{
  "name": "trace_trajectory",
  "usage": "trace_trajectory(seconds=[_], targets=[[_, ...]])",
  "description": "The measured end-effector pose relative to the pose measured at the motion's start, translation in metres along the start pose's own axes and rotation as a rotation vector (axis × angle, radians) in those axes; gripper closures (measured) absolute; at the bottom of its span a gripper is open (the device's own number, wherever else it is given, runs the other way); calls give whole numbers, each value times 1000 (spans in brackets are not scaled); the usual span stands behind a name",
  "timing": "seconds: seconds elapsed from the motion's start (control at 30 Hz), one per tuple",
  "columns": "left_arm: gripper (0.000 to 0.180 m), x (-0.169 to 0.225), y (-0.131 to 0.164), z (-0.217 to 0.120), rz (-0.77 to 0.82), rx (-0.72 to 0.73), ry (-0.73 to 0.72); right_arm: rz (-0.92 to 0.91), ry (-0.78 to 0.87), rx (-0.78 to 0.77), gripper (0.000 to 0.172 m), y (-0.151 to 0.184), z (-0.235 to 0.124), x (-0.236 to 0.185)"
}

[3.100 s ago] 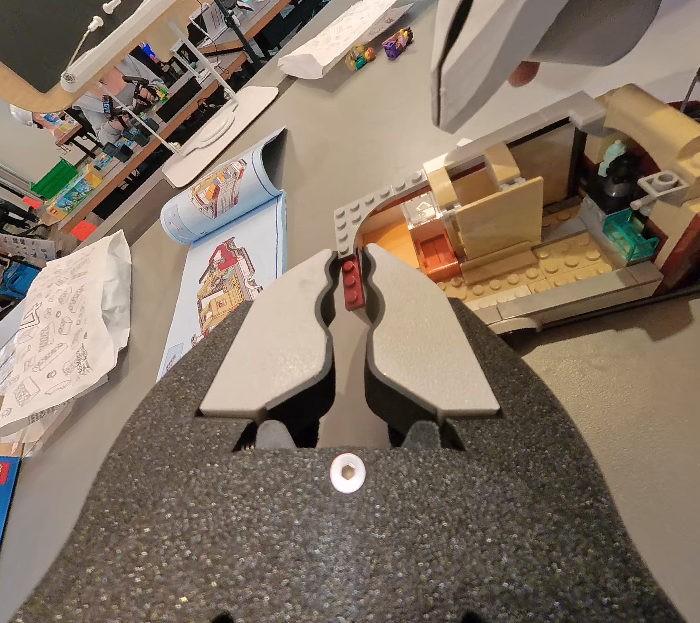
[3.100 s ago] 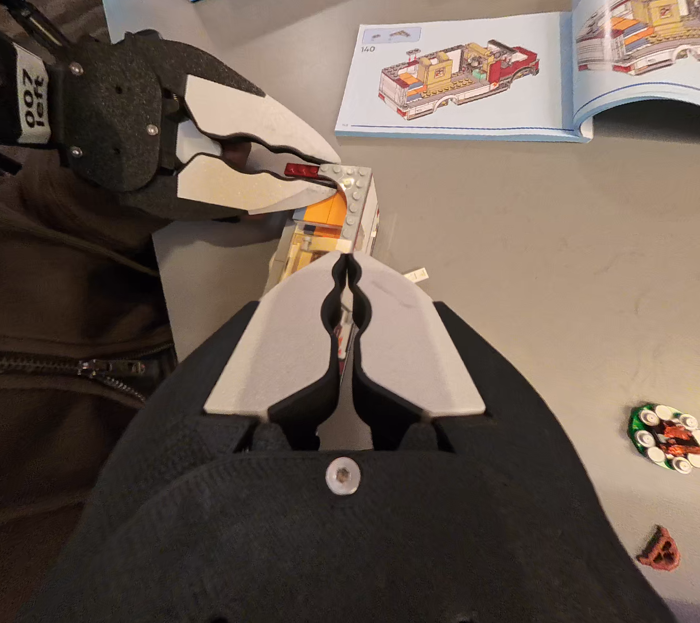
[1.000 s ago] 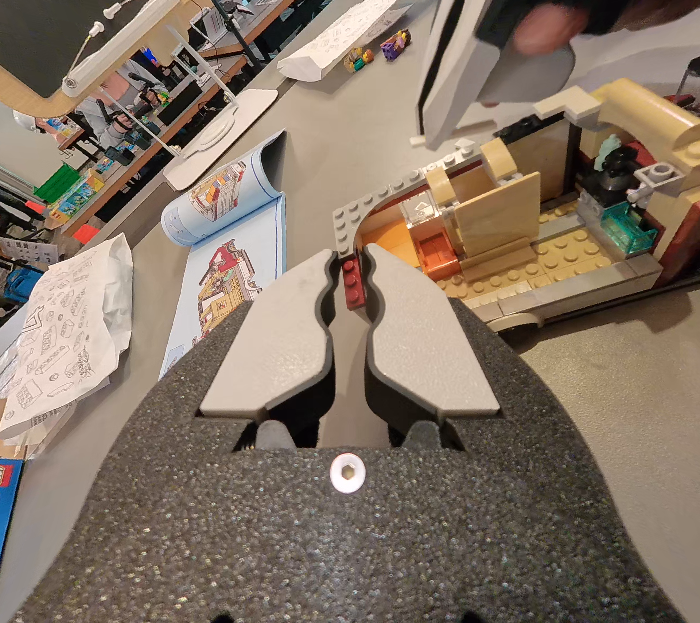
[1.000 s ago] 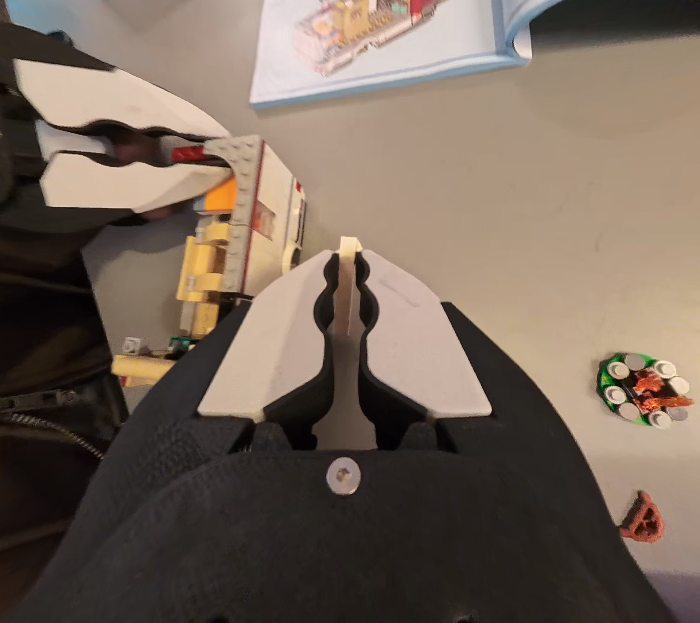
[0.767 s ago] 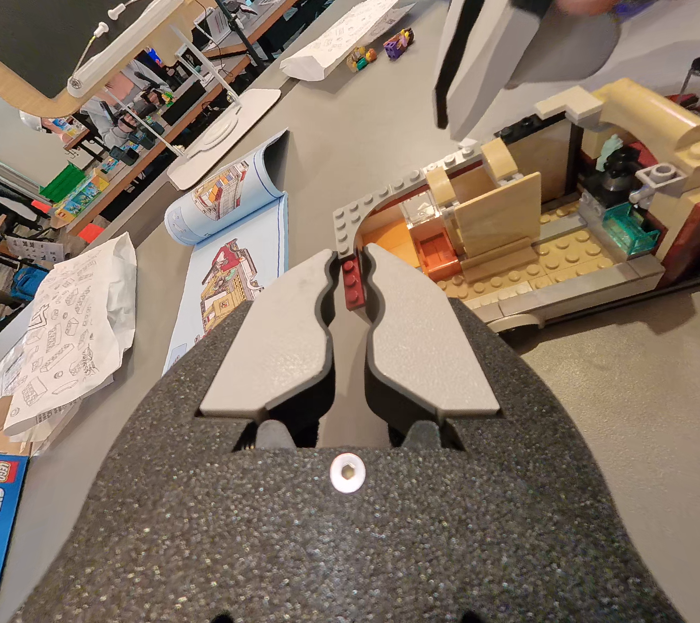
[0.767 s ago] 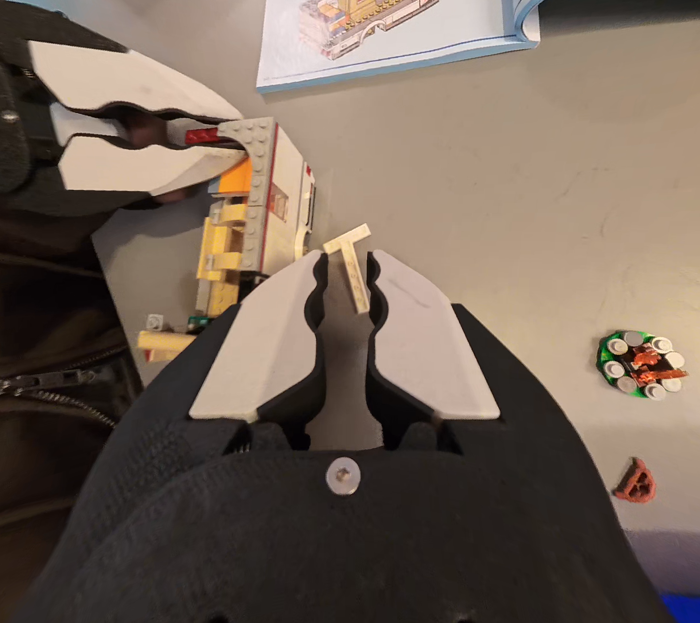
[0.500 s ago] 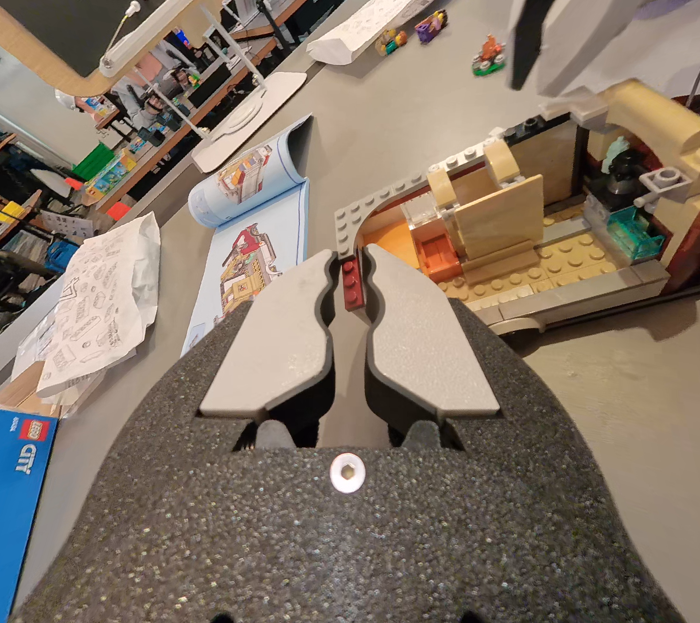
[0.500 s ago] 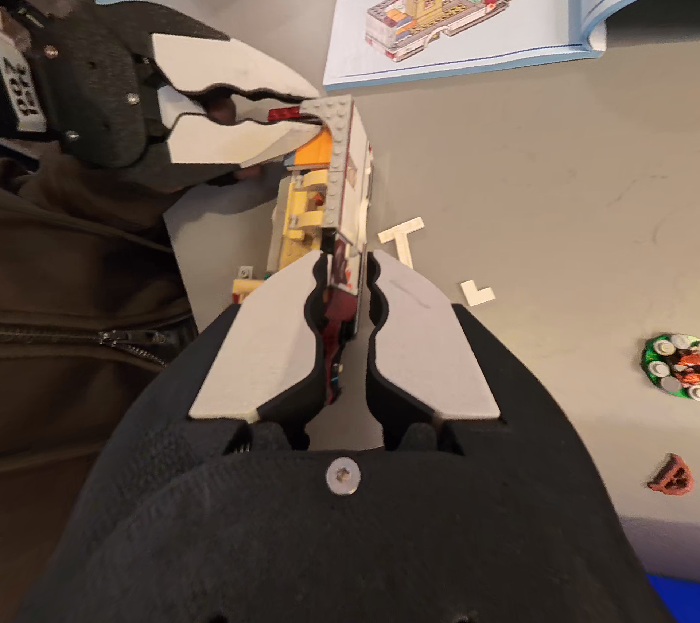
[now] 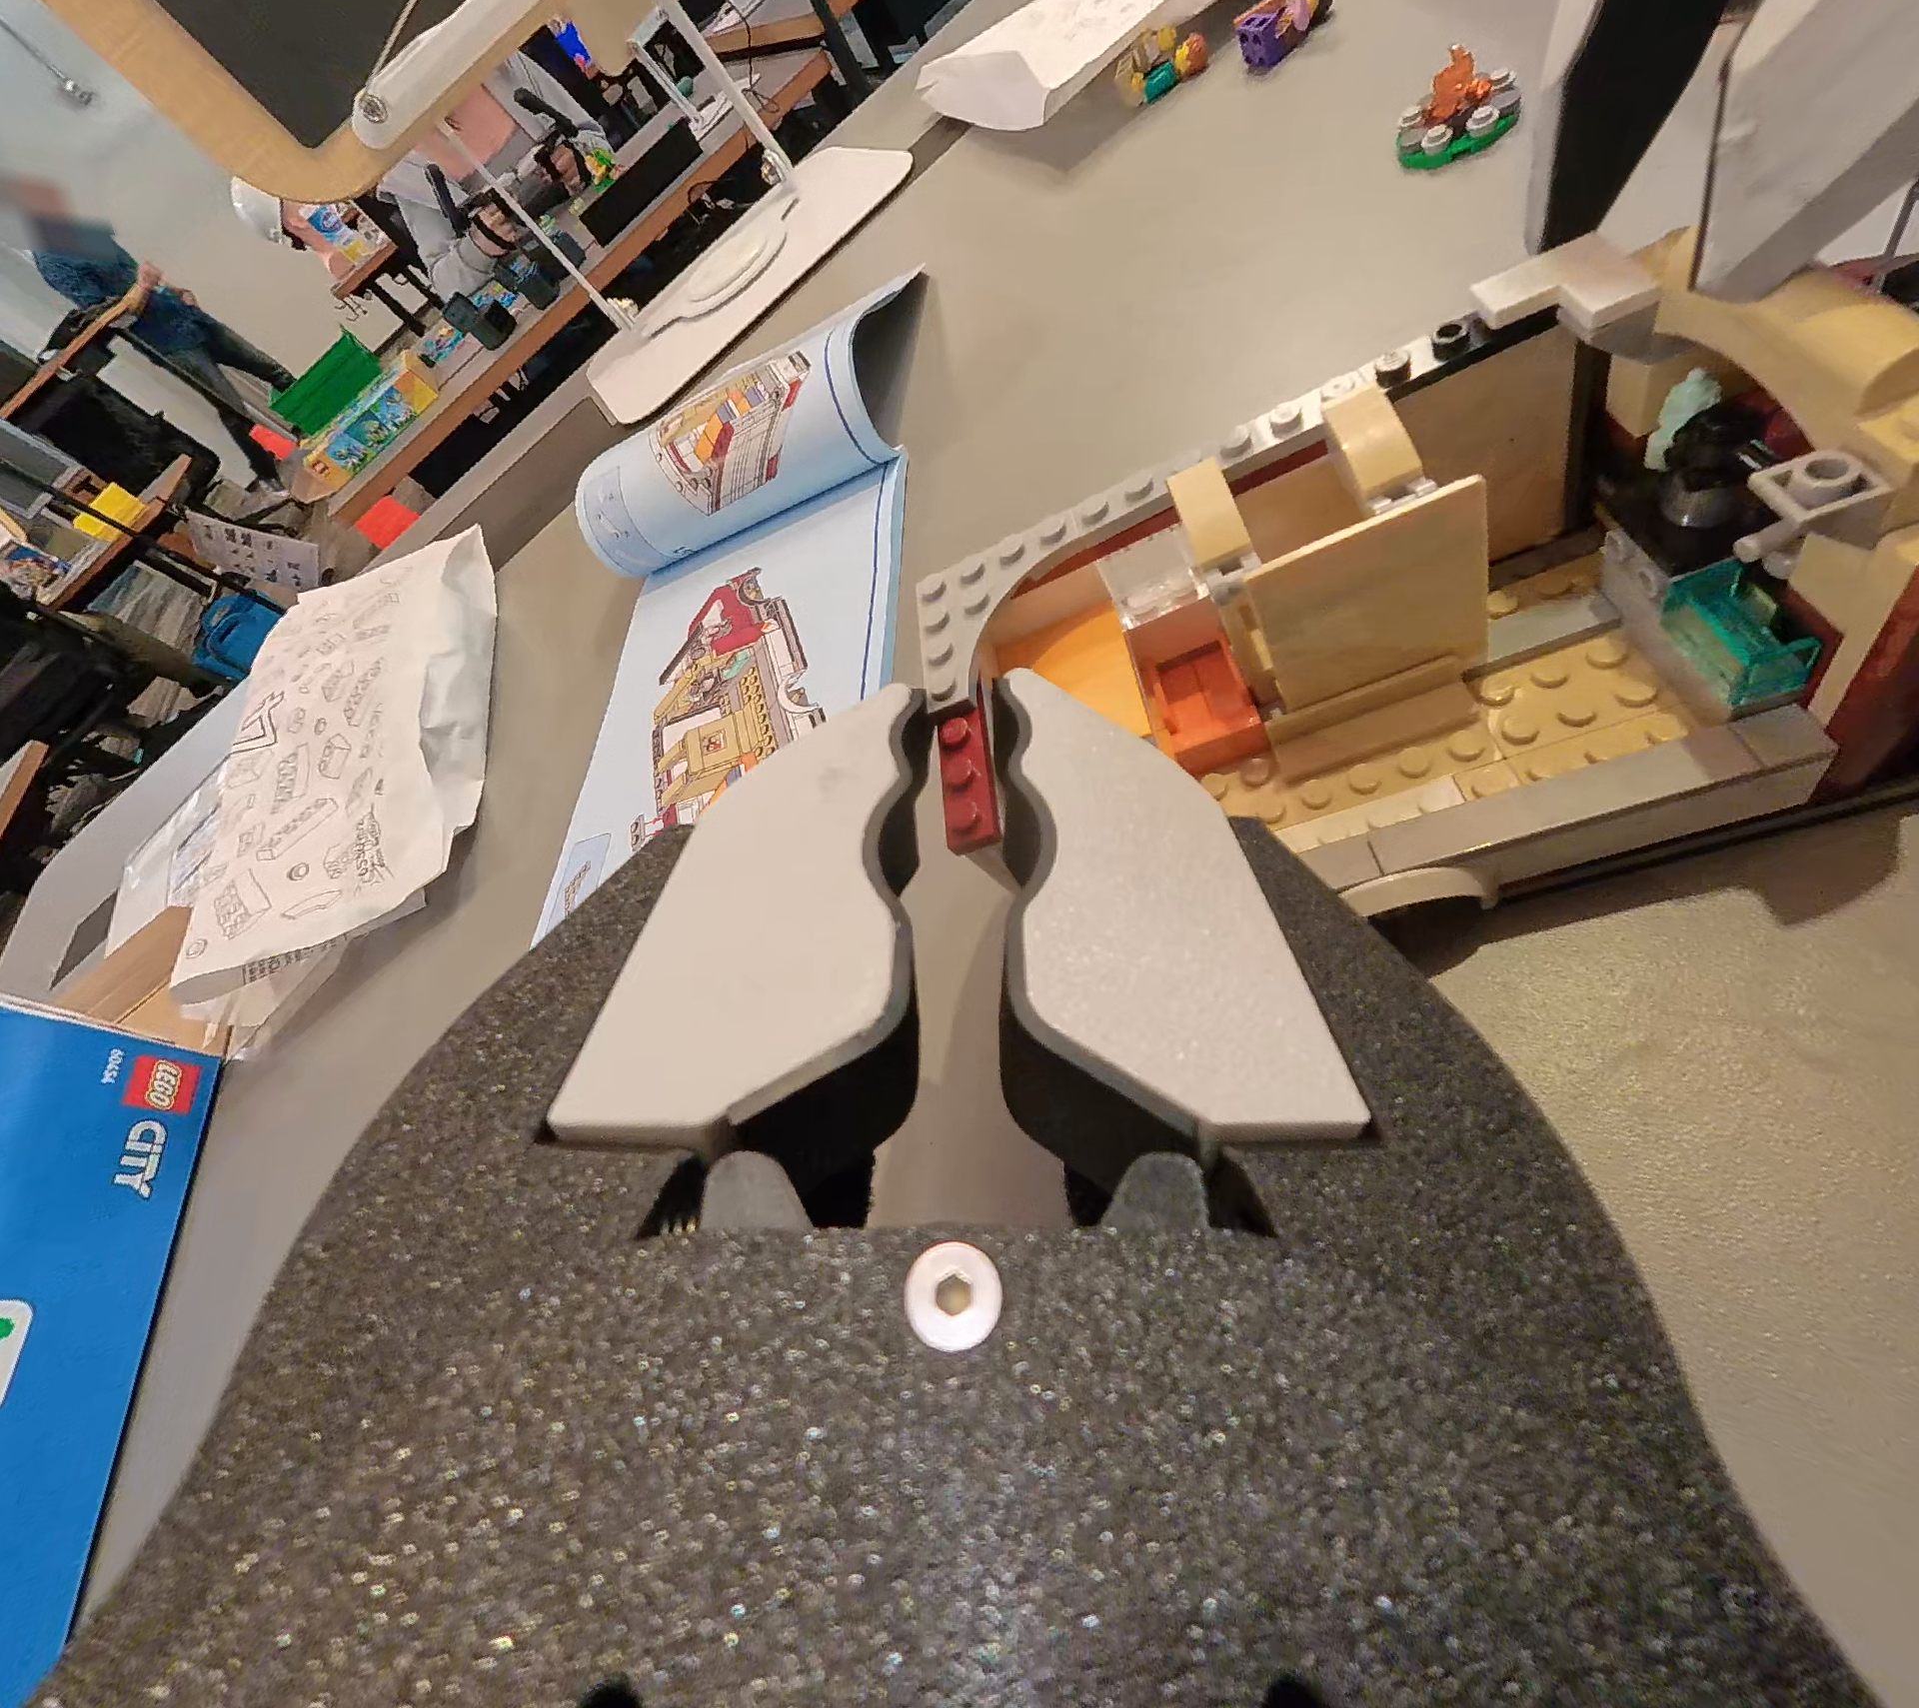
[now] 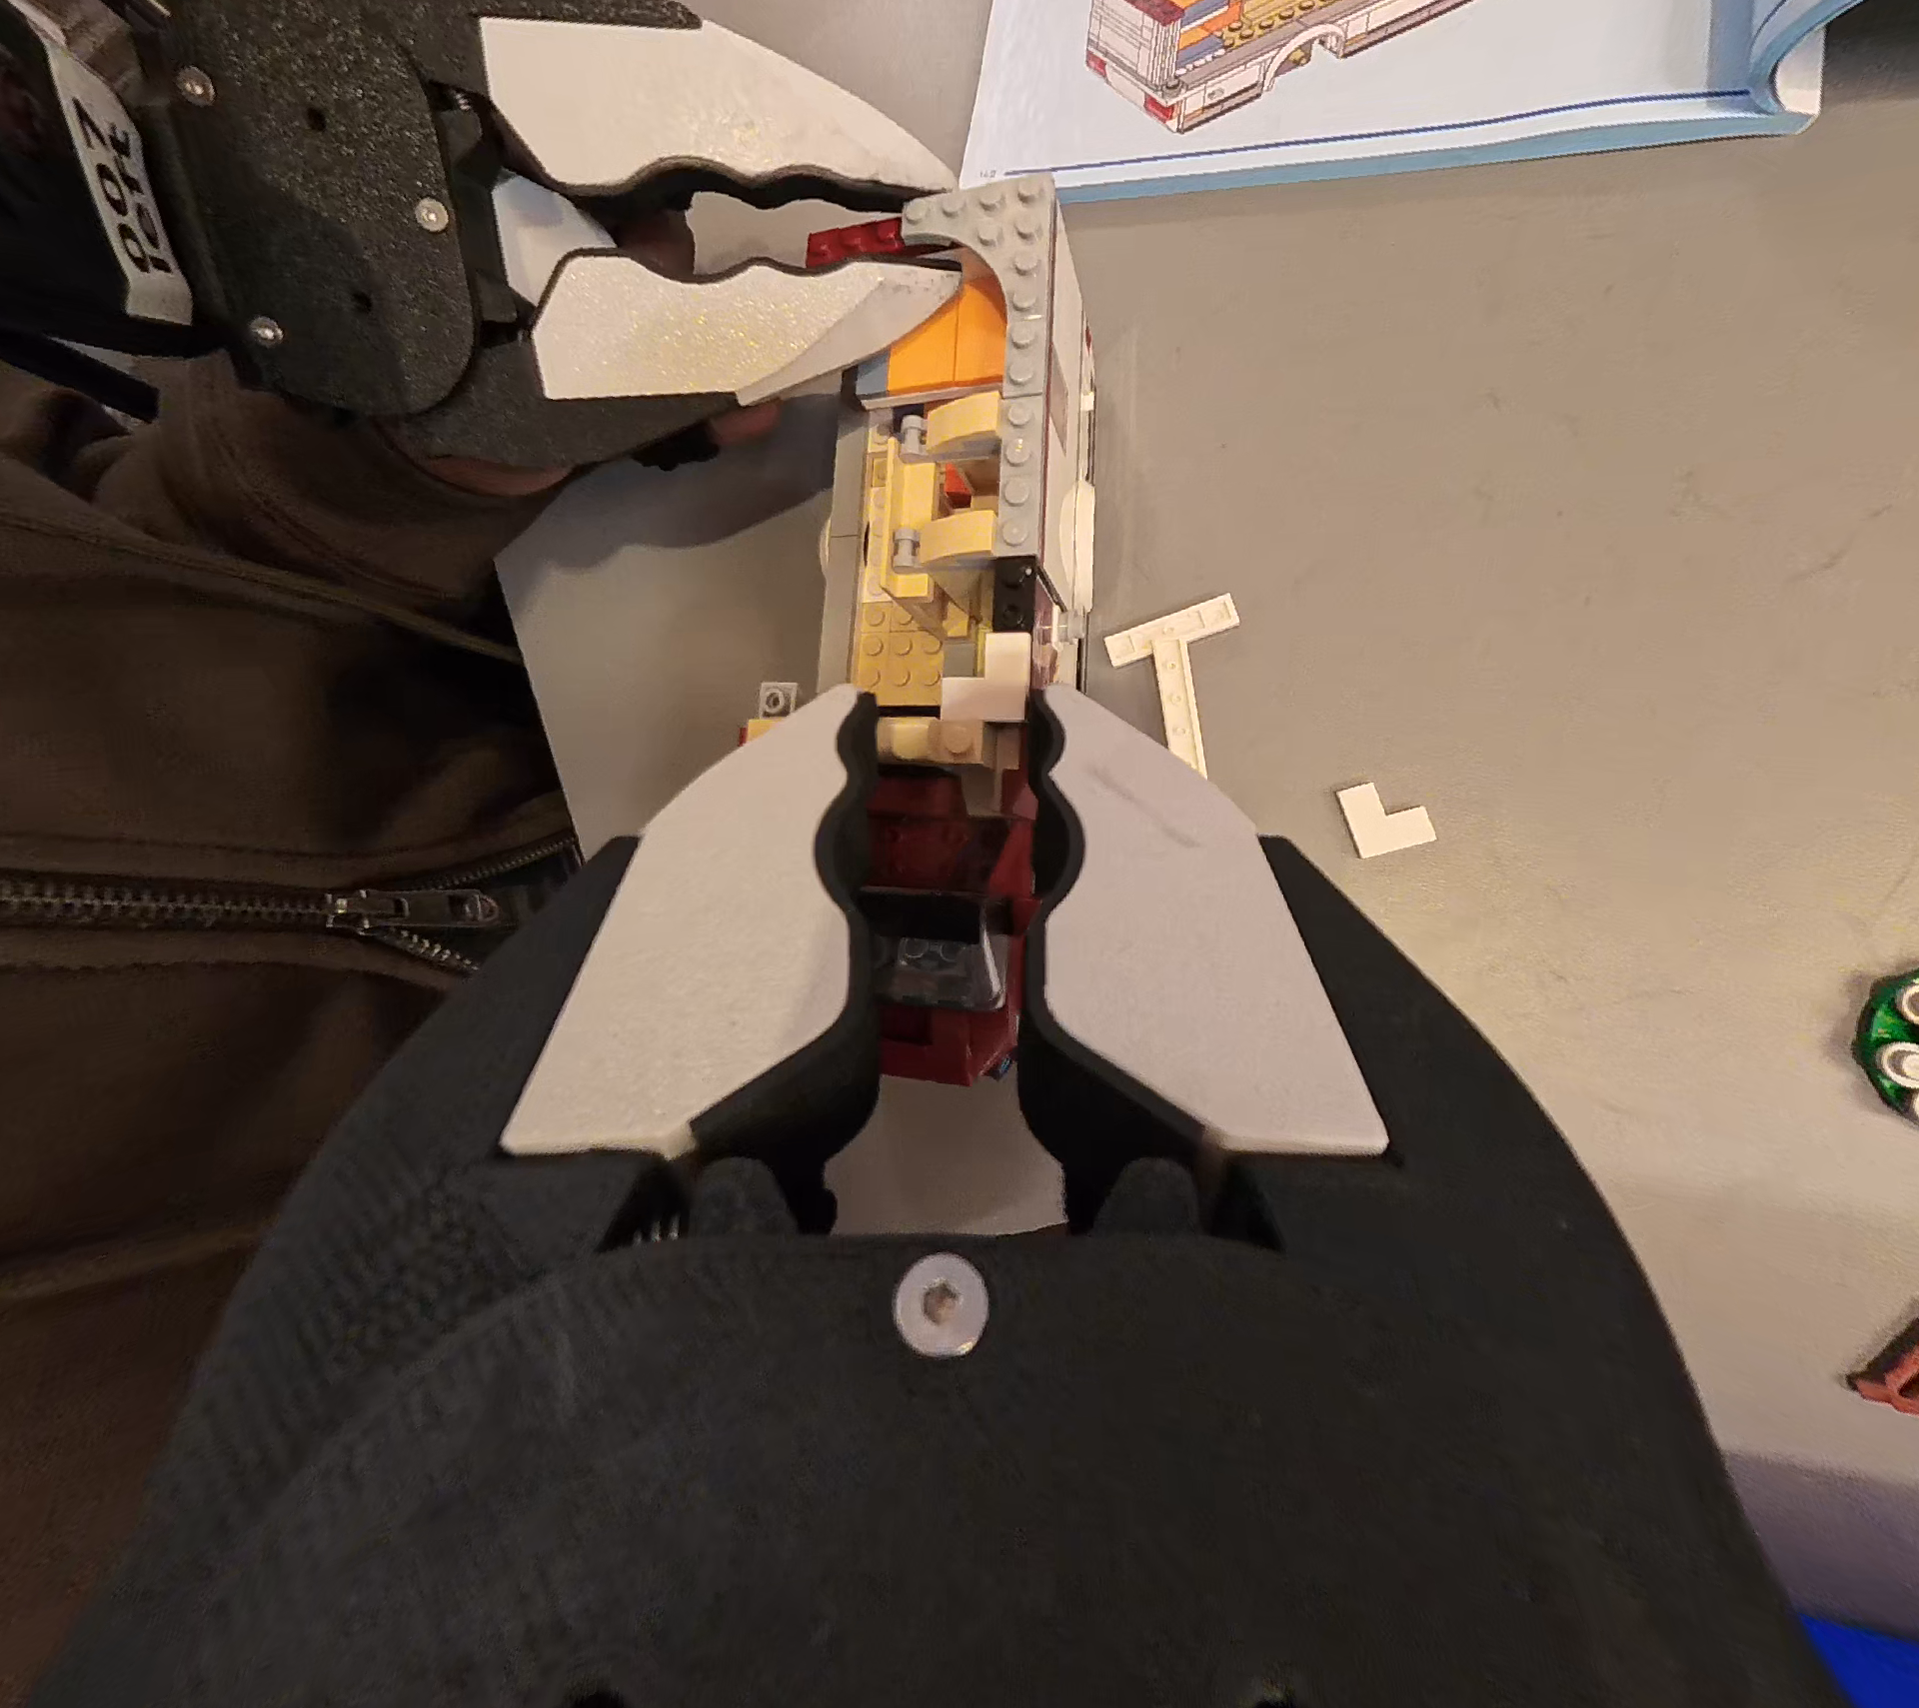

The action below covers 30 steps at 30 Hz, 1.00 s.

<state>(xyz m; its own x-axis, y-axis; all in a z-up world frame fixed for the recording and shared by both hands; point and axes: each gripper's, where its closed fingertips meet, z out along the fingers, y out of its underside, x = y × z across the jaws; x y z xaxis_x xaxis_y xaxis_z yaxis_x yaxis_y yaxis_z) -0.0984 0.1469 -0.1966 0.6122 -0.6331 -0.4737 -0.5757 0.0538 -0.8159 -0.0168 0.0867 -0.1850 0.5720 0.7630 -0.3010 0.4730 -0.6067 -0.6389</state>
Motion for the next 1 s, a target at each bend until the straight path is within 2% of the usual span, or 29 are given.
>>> trace_trajectory(seconds=[0.8,1.0], targets=[[169,4,-2,-5,7,5,2,2,18,-41,142,2,6,1],[169,4,-3,-5,11,8,4,-28,66,-82,151,2,11,5]])
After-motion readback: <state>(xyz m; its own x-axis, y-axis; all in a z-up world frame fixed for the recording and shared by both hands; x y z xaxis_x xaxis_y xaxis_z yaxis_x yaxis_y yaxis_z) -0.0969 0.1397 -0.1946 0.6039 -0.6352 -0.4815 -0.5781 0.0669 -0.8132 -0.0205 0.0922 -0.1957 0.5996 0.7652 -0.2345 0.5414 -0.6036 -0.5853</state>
